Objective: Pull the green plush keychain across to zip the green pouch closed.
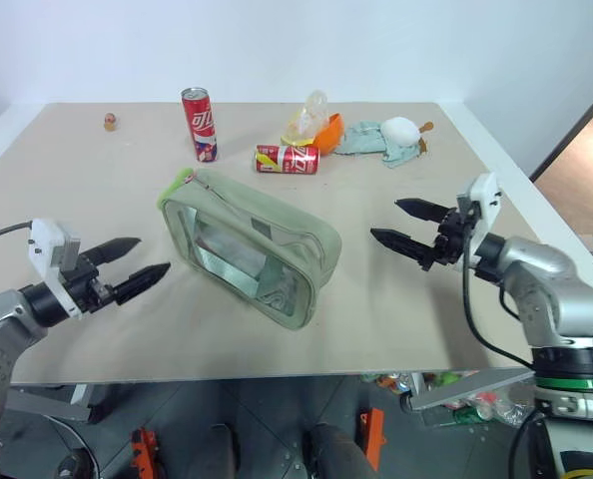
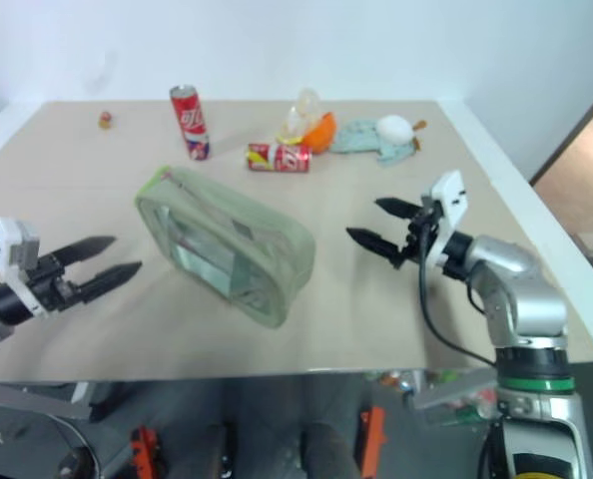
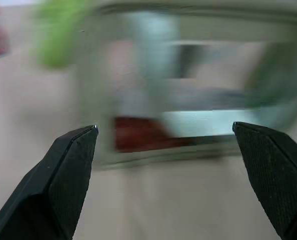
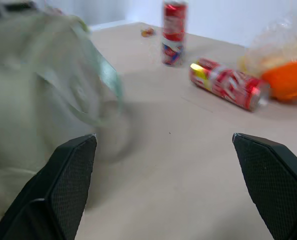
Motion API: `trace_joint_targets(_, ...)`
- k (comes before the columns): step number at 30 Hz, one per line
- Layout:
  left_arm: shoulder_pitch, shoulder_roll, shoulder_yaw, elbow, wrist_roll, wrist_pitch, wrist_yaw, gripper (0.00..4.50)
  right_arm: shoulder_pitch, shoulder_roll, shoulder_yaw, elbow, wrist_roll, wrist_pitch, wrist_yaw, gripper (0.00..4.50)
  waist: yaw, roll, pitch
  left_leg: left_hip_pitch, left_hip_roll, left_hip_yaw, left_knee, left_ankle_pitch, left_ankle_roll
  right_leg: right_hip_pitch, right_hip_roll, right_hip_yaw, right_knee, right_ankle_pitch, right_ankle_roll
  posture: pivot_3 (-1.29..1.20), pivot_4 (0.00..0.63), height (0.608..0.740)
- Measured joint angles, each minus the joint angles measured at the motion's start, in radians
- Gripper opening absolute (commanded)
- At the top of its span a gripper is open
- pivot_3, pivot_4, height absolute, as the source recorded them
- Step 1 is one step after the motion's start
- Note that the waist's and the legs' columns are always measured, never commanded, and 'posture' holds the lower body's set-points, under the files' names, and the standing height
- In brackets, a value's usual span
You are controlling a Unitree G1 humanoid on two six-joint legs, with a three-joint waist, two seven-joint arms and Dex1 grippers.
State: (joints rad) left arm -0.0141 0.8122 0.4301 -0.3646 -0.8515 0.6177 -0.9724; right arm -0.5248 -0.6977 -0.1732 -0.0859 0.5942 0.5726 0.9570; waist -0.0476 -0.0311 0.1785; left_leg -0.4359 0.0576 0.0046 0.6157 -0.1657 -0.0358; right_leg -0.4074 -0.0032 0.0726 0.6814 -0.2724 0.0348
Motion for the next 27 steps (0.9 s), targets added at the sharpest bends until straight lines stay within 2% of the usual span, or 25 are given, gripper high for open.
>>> trace_joint_targets(5,-0.002,0.039,-0.052,-0.152,-0.118,0.090,-0.036,4.48,-0.053,0.043,0.057,-0.135,0.092,0.117,-0.017,4.50,0.000,0.001,0.001,0.003,0.003,-0.001,0.000,0.000,0.000,0.002,0.004,-0.001,0.000,-0.001,0.001,0.00,0.150,0.740)
trace_joint_targets(13,-0.116,0.021,-0.162,-0.182,-0.143,0.111,0.010,4.48,-0.039,0.110,0.172,-0.073,0.045,0.102,-0.018,4.50,0.001,0.001,0.001,0.002,0.004,0.000,0.002,0.001,0.001,0.002,0.006,0.001,0.000,0.001,0.001,0.00,0.150,0.740)
trace_joint_targets(16,-0.113,0.021,-0.173,-0.181,-0.141,0.110,0.007,4.50,-0.038,0.127,0.176,-0.030,0.029,0.079,0.000,3.75,0.001,0.001,0.001,0.001,0.004,0.000,0.001,0.001,0.001,0.000,0.006,0.001,0.000,0.000,0.000,0.00,0.150,0.740)
trace_joint_targets(19,-0.101,0.021,-0.180,-0.181,-0.138,0.109,0.005,4.50,-0.039,0.144,0.177,-0.003,0.023,0.057,0.006,2.59,0.001,0.001,0.001,0.001,0.005,-0.001,0.001,0.001,0.001,0.000,0.008,0.000,0.000,0.000,-0.001,0.00,0.150,0.740)
trace_joint_targets(21,-0.094,0.021,-0.180,-0.182,-0.133,0.106,0.006,4.50,-0.040,0.149,0.177,0.009,0.021,0.049,0.021,2.03,0.001,0.001,0.001,0.001,0.005,-0.001,0.001,0.001,0.001,0.000,0.008,0.000,0.000,0.000,-0.001,0.00,0.150,0.740)
trace_joint_targets(22,-0.093,0.021,-0.180,-0.181,-0.132,0.106,0.006,4.50,-0.040,0.150,0.177,0.011,0.020,0.048,0.023,1.53,0.001,0.001,0.001,0.001,0.005,-0.001,0.001,0.001,0.001,0.000,0.008,0.000,0.000,0.000,-0.001,0.00,0.150,0.740)
trace_joint_targets(27,-0.088,0.019,-0.180,-0.182,-0.129,0.098,0.019,4.50,-0.042,0.149,0.191,0.018,0.011,0.034,0.069,0.01,0.001,0.001,0.001,0.001,0.005,-0.001,0.001,0.001,0.001,0.000,0.008,0.000,0.000,0.000,0.000,0.00,0.150,0.740)
